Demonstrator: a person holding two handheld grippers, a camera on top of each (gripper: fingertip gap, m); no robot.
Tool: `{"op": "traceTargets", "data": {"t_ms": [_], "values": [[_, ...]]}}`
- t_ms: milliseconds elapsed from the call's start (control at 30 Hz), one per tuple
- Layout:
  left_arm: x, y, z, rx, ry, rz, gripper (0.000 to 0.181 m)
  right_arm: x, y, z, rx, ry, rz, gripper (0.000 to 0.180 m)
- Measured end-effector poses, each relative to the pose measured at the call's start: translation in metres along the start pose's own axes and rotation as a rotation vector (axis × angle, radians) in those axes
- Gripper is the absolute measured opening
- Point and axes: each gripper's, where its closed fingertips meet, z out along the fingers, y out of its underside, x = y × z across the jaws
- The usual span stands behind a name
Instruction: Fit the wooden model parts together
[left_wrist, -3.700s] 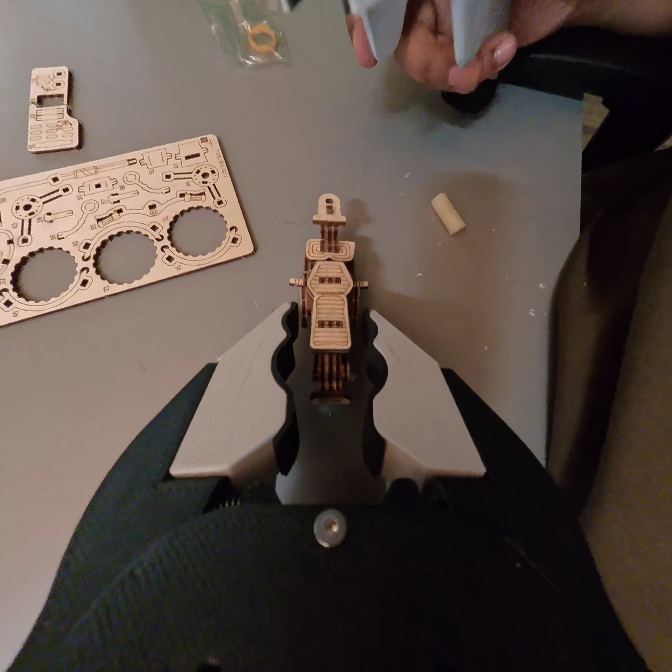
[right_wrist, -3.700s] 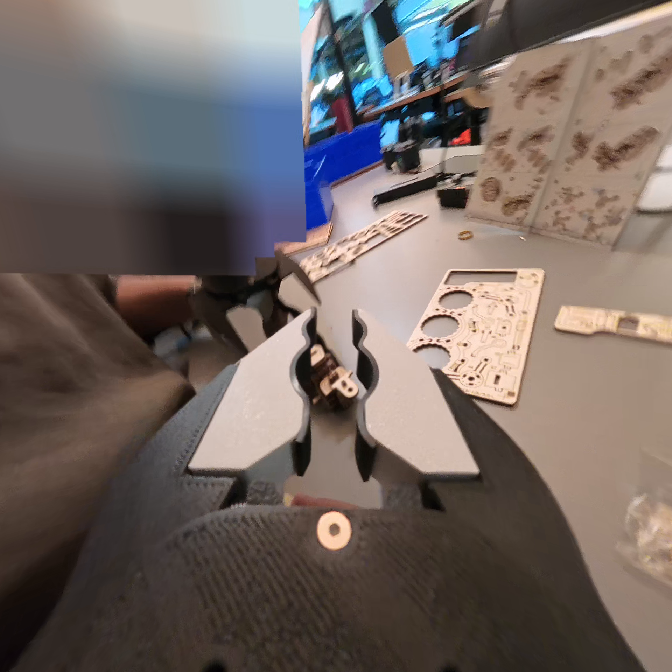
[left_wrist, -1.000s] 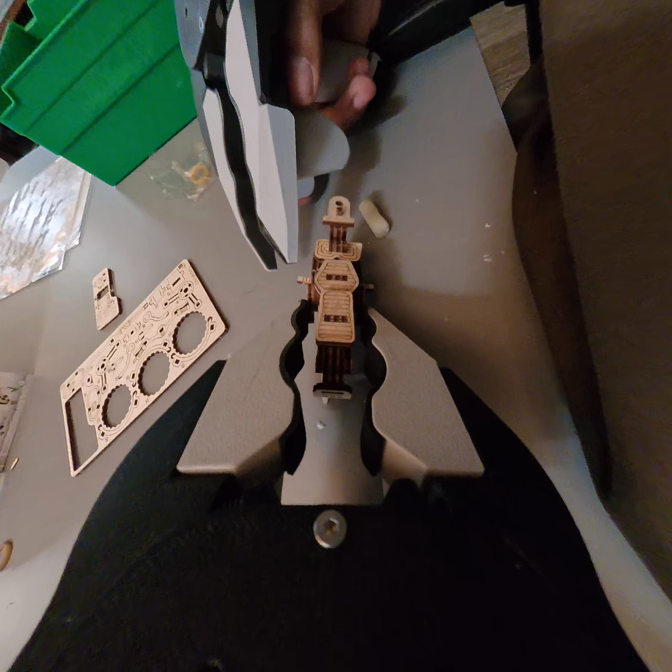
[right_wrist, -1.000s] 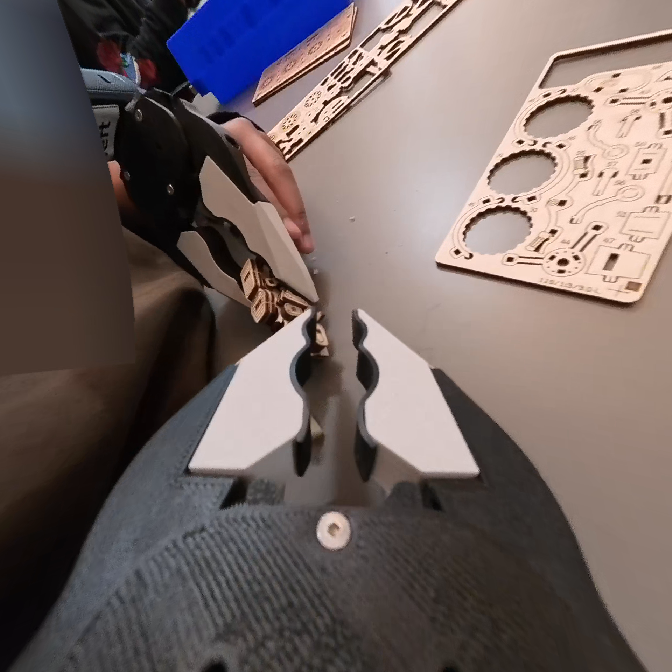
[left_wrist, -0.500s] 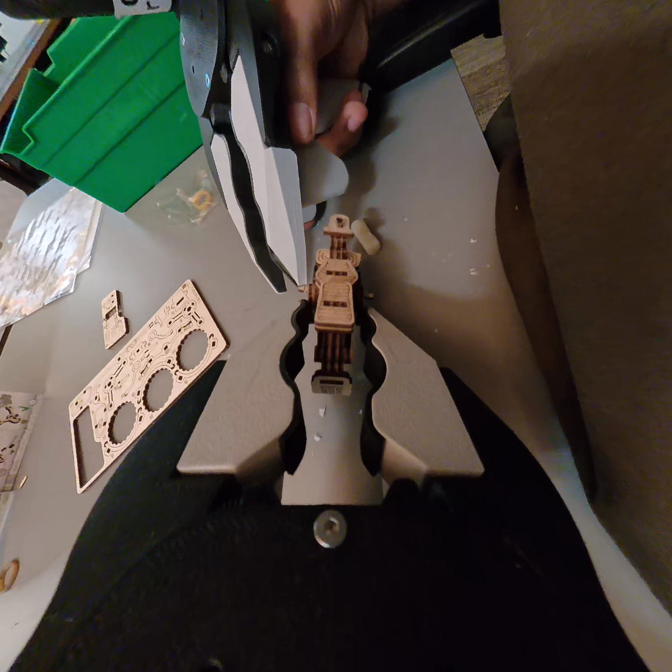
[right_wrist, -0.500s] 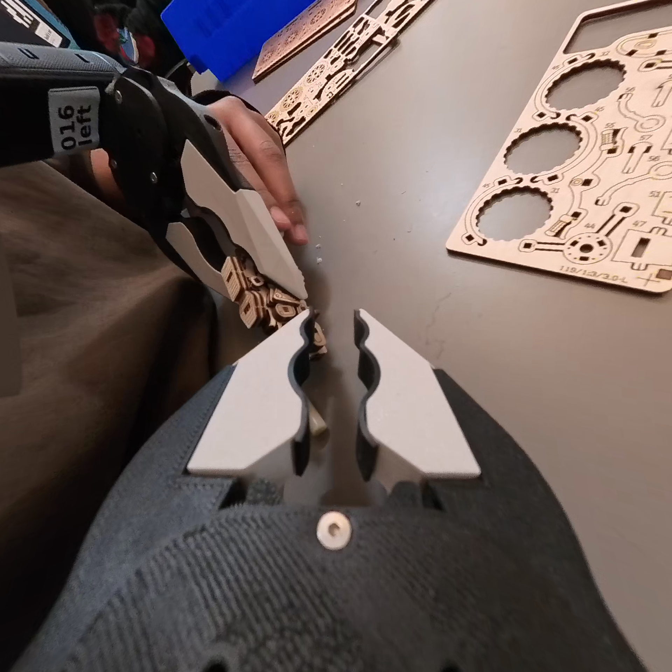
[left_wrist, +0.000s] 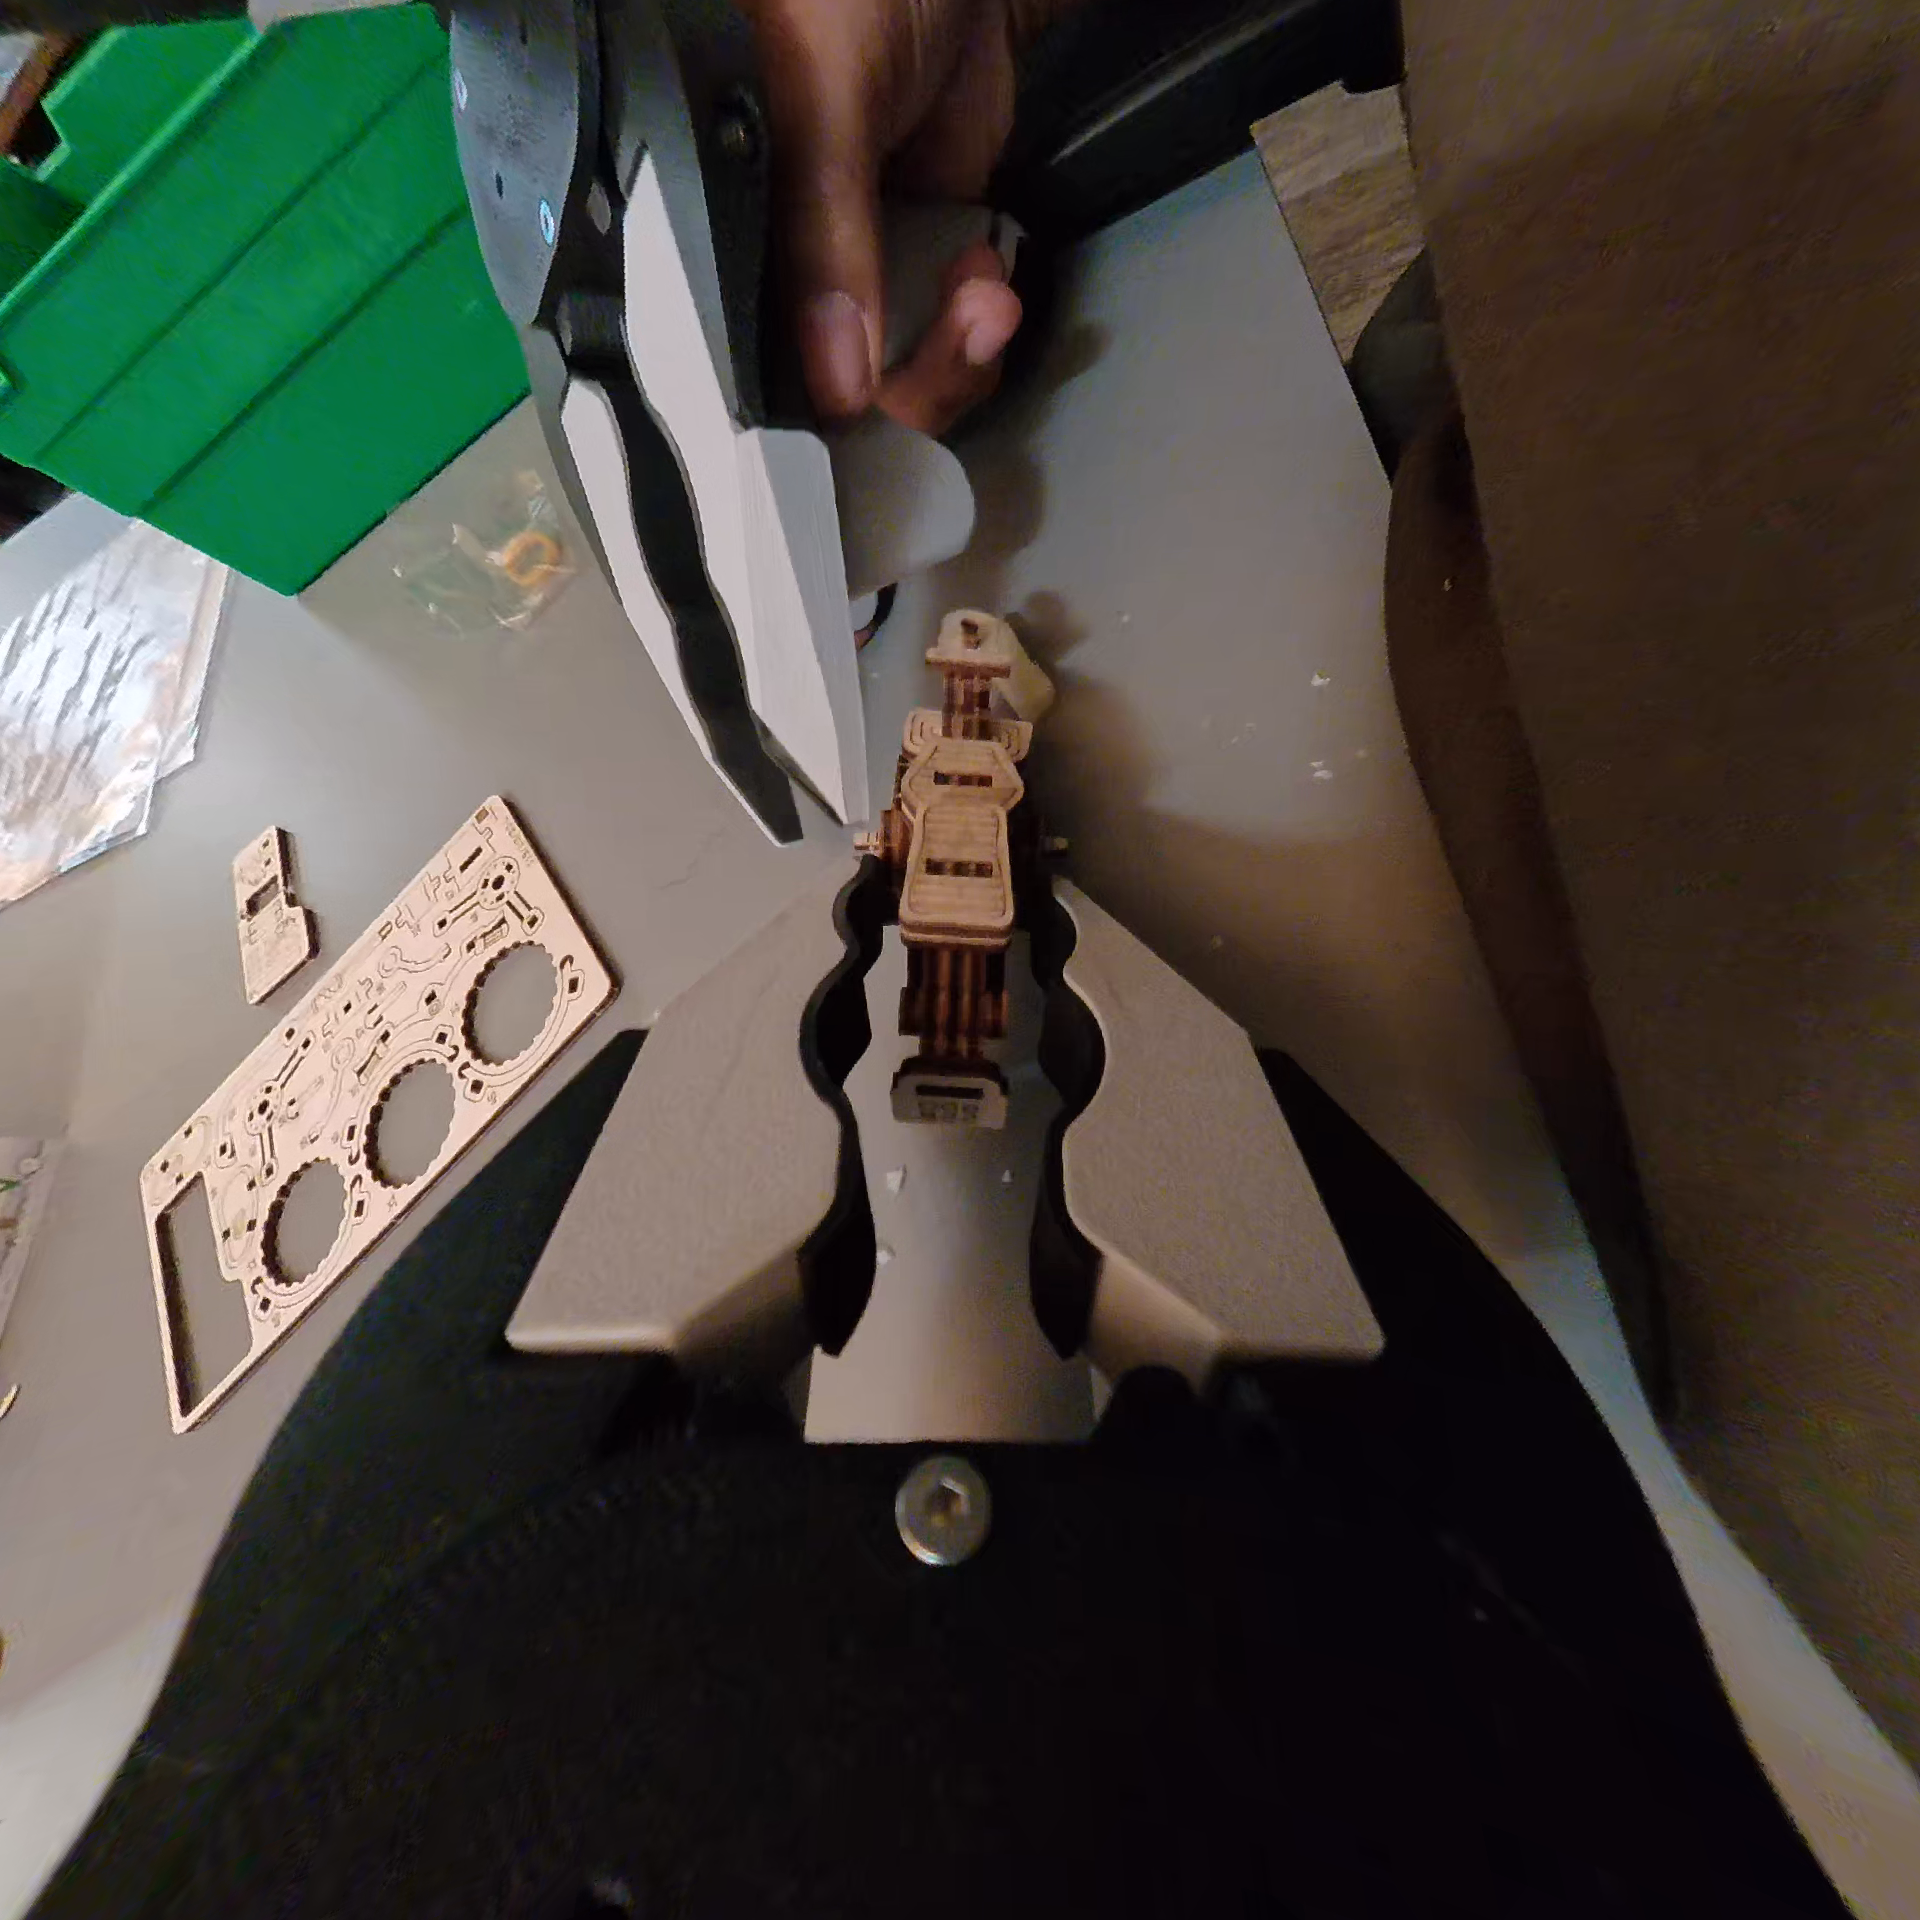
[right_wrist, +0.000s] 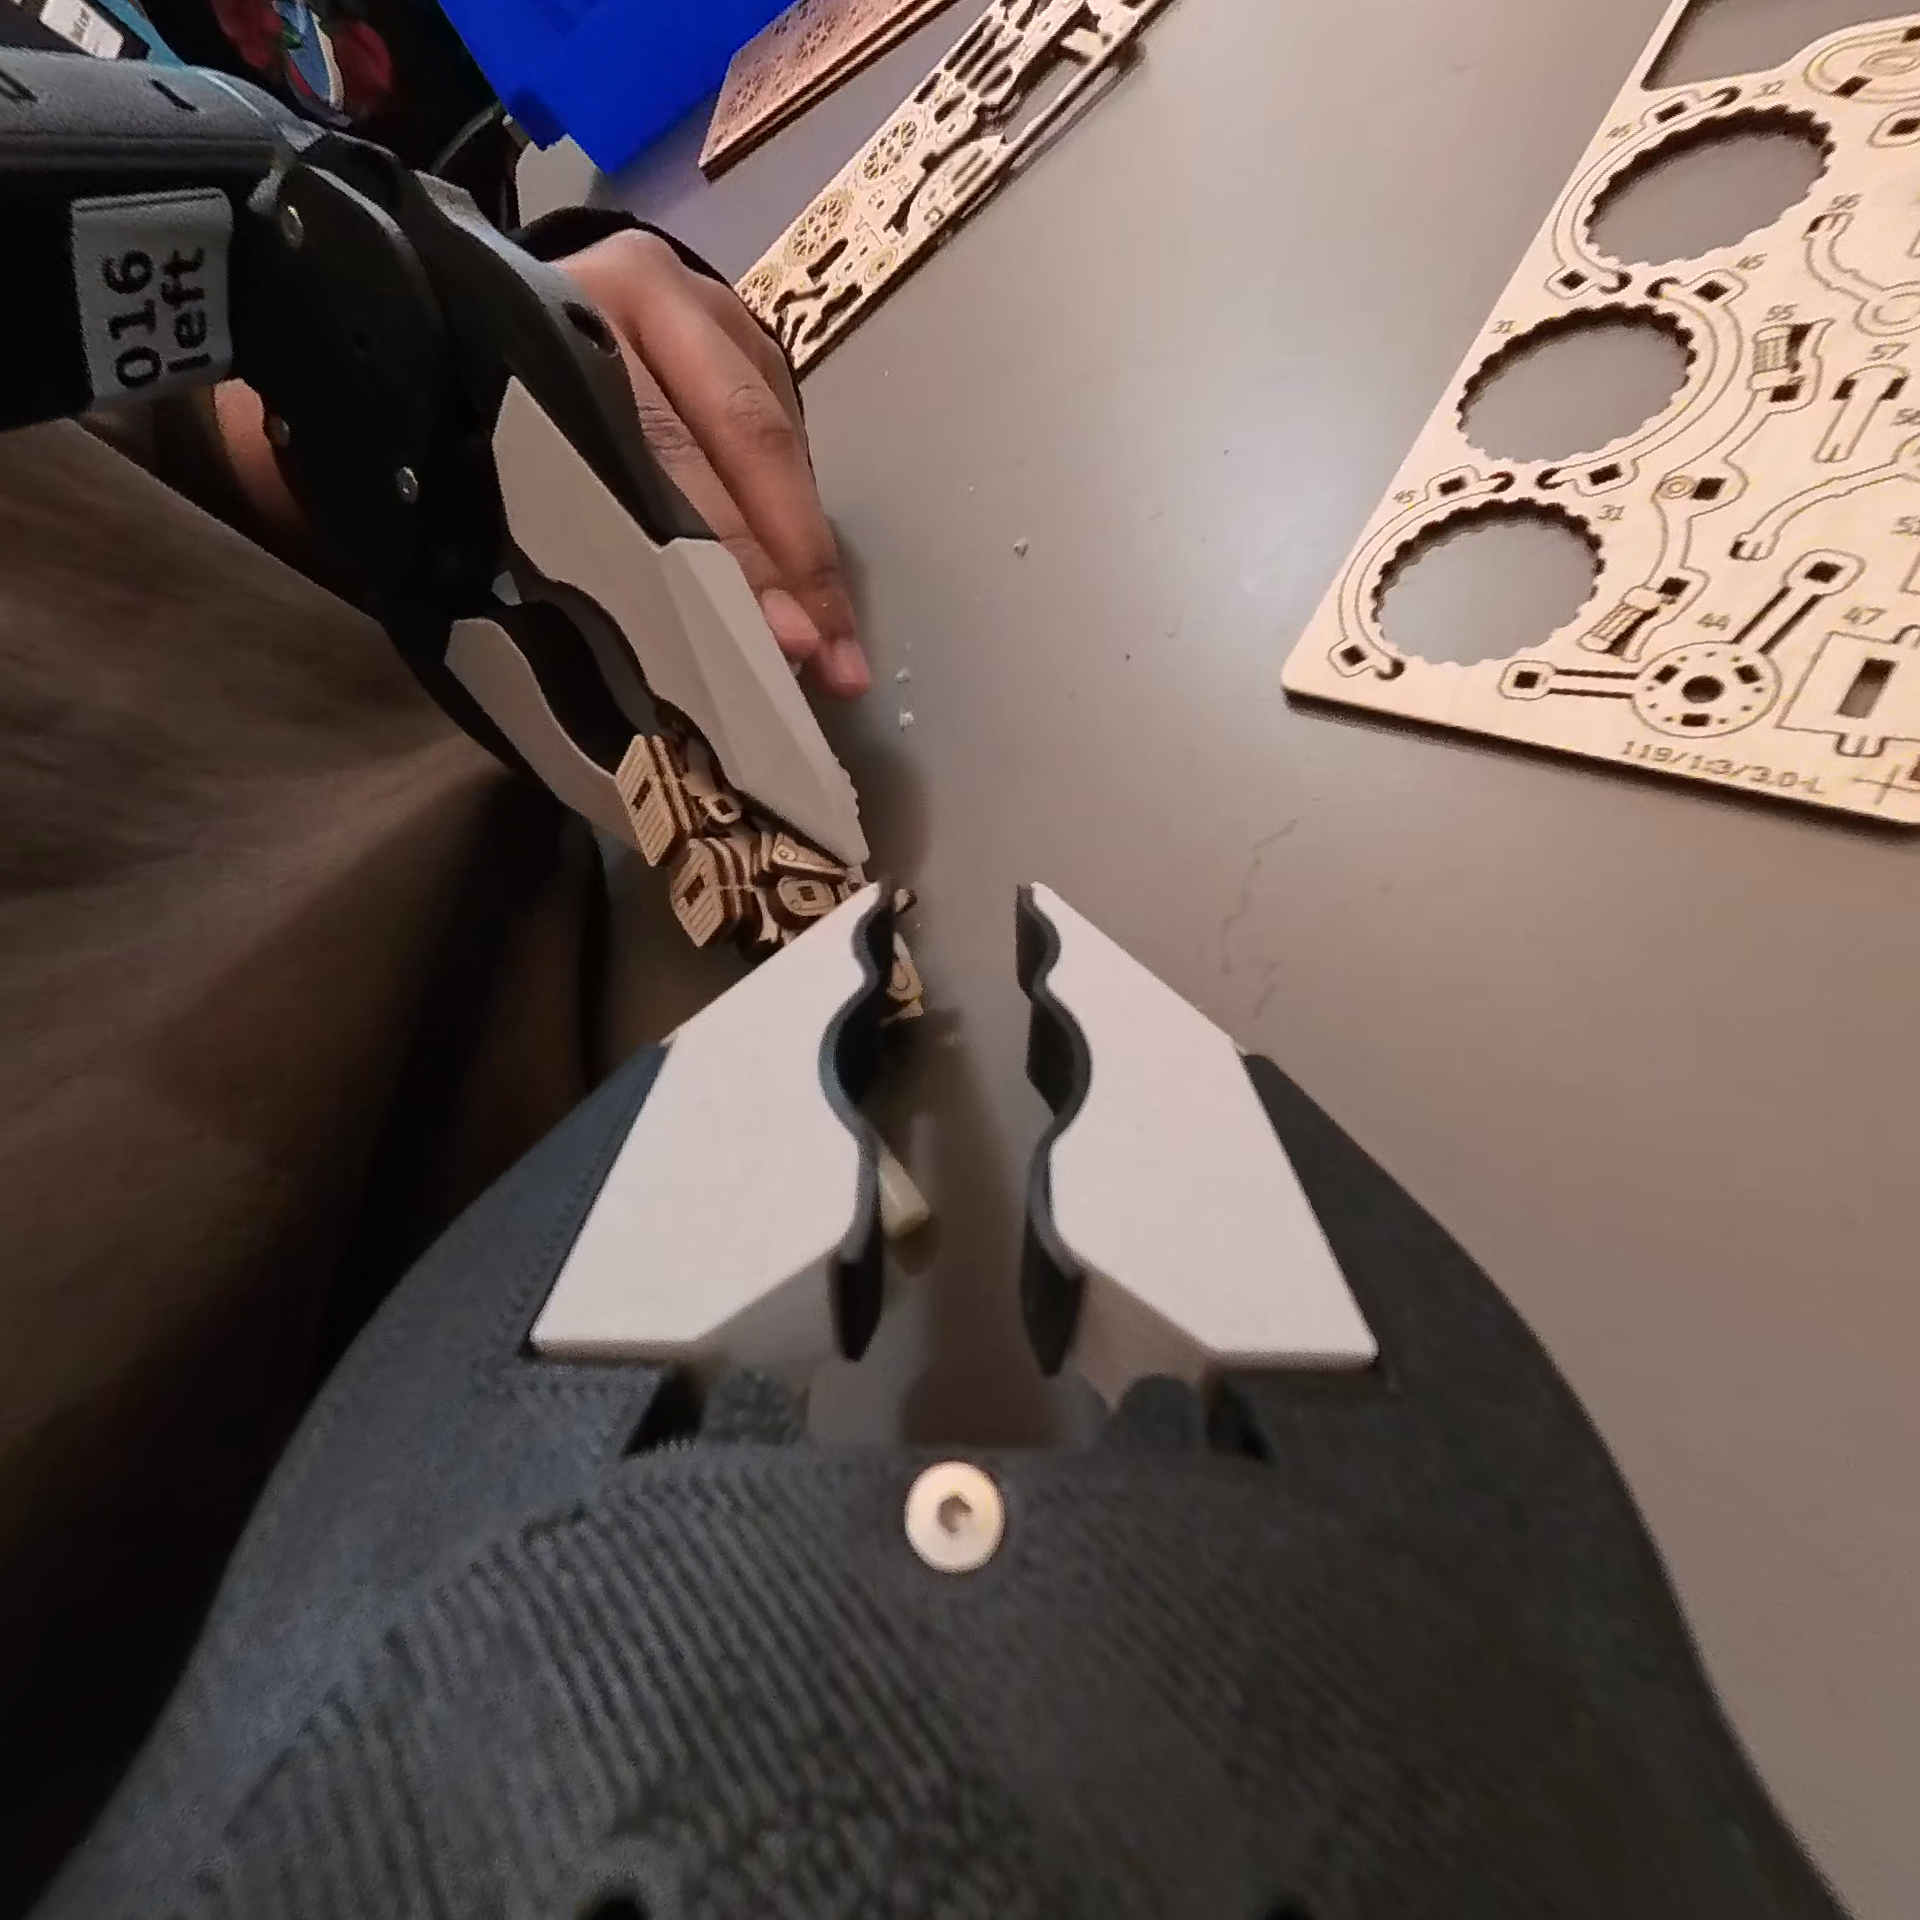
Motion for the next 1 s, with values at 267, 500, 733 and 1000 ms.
{"op": "traceTargets", "data": {"t_ms": [267, 500, 733, 1000], "values": [[-0.004, 0.001, -0.001, -0.002, 0.004, -0.047, 0.028, -0.013, -0.018, -0.011, 0.118, -0.062, -0.066, 0.027], [-0.03, -0.012, -0.022, 0.175, 0.072, -0.399, 0.028, -0.025, -0.035, -0.023, 0.226, -0.004, -0.291, 0.056], [-0.035, -0.019, -0.029, 0.256, 0.098, -0.477, 0.028, -0.036, -0.035, -0.024, 0.253, 0.002, -0.42, 0.066], [-0.033, -0.035, -0.037, 0.362, 0.144, -0.504, 0.028, -0.047, -0.032, -0.014, 0.245, -0.018, -0.466, 0.066]]}}
